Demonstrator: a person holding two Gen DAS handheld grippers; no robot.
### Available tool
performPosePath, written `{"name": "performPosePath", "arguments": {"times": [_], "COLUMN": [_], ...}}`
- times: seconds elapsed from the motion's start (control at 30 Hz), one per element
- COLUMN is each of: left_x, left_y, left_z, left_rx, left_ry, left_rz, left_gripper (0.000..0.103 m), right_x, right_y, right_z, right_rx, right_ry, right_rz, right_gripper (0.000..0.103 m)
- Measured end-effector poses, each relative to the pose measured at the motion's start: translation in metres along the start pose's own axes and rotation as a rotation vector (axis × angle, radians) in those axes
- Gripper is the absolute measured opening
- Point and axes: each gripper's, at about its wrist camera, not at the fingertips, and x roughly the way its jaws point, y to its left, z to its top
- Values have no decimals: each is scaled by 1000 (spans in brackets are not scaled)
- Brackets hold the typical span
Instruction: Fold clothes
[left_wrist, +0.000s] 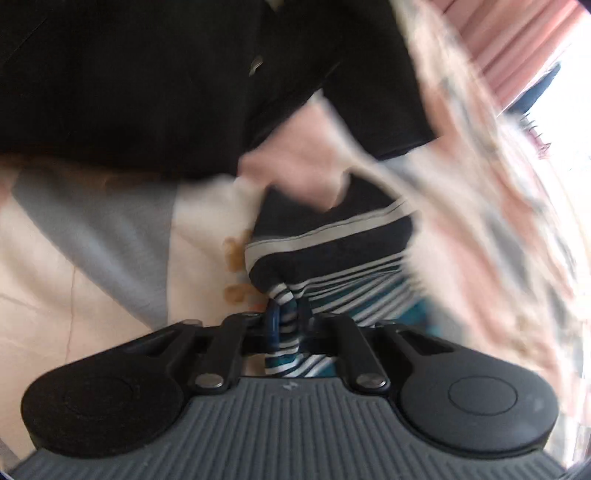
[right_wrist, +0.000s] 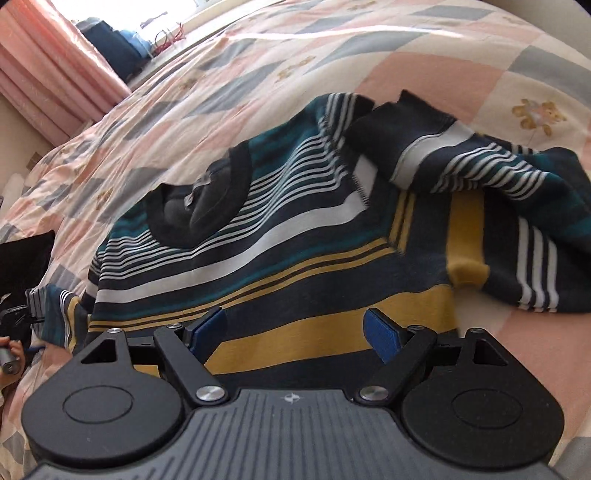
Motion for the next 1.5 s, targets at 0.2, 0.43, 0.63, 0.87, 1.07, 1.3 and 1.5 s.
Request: {"name": "performPosePath", "arguments": {"times": [0.2, 0.43, 0.63, 0.87, 1.07, 1.3, 1.5], "left_x": [-178, -160, -142, -32, 66, 14, 7], "left_y": [28, 149, 61, -126, -161, -167, -173], "left_z": [-23, -77, -89, -107, -143, -164, -132], "left_rx": [237, 174, 426, 838, 976, 1118, 1104], "left_ry": [-279, 81, 152, 325, 591, 507, 182], "left_rz": [84, 544, 151, -353, -388, -525, -333], "left_gripper": [11, 16, 33, 45, 42, 2, 0], "right_x": [-10, -15, -13, 4, 5, -3, -13], "right_y": [17, 15, 16, 19, 21, -7, -19], "right_z": [-8, -20, -38, -47, -45, -51, -48], "right_rx": [-52, 45, 53, 109, 83, 163, 196], "right_ry": [-7, 11, 70, 104, 98, 85, 16], "right_rz": [-15, 17, 0, 13, -6, -90, -128], "right_gripper": [83, 83, 83, 83, 87, 88, 87]}}
